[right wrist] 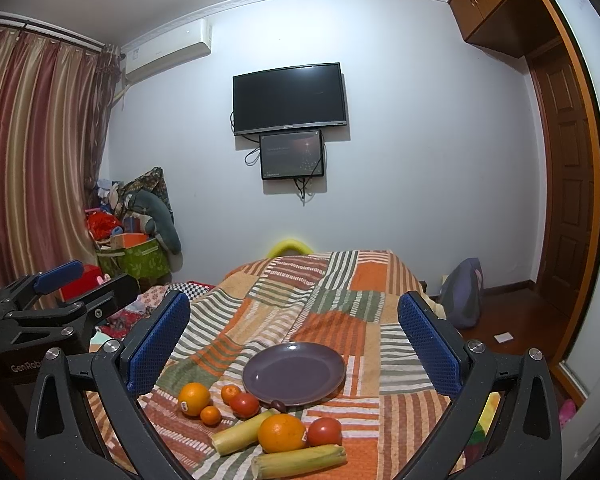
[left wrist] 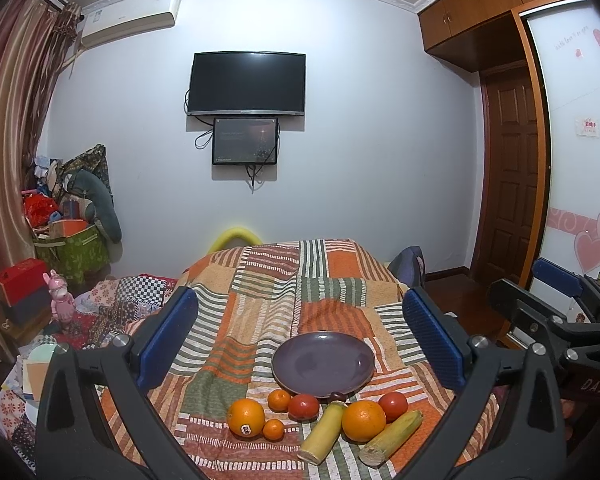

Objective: Organize fruits

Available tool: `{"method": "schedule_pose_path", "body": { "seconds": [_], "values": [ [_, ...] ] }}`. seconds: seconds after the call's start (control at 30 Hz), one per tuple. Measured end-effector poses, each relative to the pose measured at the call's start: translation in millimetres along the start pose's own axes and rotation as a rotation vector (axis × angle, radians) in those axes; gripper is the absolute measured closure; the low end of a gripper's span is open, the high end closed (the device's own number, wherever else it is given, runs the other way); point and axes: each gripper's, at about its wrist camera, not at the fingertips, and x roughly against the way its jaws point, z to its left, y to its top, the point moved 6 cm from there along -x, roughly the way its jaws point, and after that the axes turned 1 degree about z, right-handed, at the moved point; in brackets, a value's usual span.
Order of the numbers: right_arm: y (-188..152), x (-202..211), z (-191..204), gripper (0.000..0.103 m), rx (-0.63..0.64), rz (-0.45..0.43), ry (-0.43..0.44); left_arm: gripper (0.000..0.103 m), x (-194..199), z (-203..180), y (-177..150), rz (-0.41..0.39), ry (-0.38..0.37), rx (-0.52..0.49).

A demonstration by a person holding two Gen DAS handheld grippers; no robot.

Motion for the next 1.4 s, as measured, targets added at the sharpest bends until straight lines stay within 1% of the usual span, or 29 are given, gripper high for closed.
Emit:
{"method": "schedule_pose_path", "body": {
  "seconds": [0.37, 0.6, 0.63, 0.7, 0.73, 0.8, 0.87, 0.97, 1.0, 1.2, 1.33, 1.4],
  "values": [
    [0, -2, 2, 0.0, 0.004, 0.015, -0.001, 0.0, -2, -1, -2, 0.004, 0.0, 0.001],
    [-3, -6, 3, 0.0, 0.022, 0.034, 0.024, 0.0, -5, 0, -7, 0.021, -0.026, -0.003],
    [-4, -7, 3, 0.001, 0.022, 0.041, 0.033, 0.002, -5, -1, -8, 0.021, -0.025, -0.01],
    [-6, -10, 2, 0.009, 0.02, 0.056, 0.044, 0.011, -7, -2, -9, 0.026, -0.019, -0.026],
    [-9, -13, 2, 0.011, 0.019, 0.07, 0.051, 0.013, -8, -2, -10, 0.034, -0.021, -0.034],
    [-15, -18, -1, 0.019, 0.011, 0.102, 0.059, 0.02, -14, -1, -14, 0.061, -0.027, -0.041],
    [-24, -25, -6, 0.024, 0.004, 0.145, 0.062, 0.024, -22, 4, -19, 0.096, -0.034, -0.039],
    [-40, -33, -14, 0.028, 0.006, 0.212, 0.054, 0.03, -35, 15, -28, 0.148, -0.022, -0.036],
    [-45, -35, -16, 0.03, 0.005, 0.231, 0.055, 0.03, -39, 18, -32, 0.166, -0.019, -0.035],
    [-84, -51, -23, 0.03, 0.019, 0.386, 0.071, 0.03, -73, 43, -67, 0.311, -0.005, -0.013],
    [-108, -61, -16, 0.029, 0.021, 0.489, 0.108, 0.03, -89, 53, -91, 0.389, 0.019, -0.018],
    [-118, -65, -13, 0.021, 0.024, 0.534, 0.124, 0.03, -95, 58, -103, 0.43, 0.023, -0.018]
  ]
}}
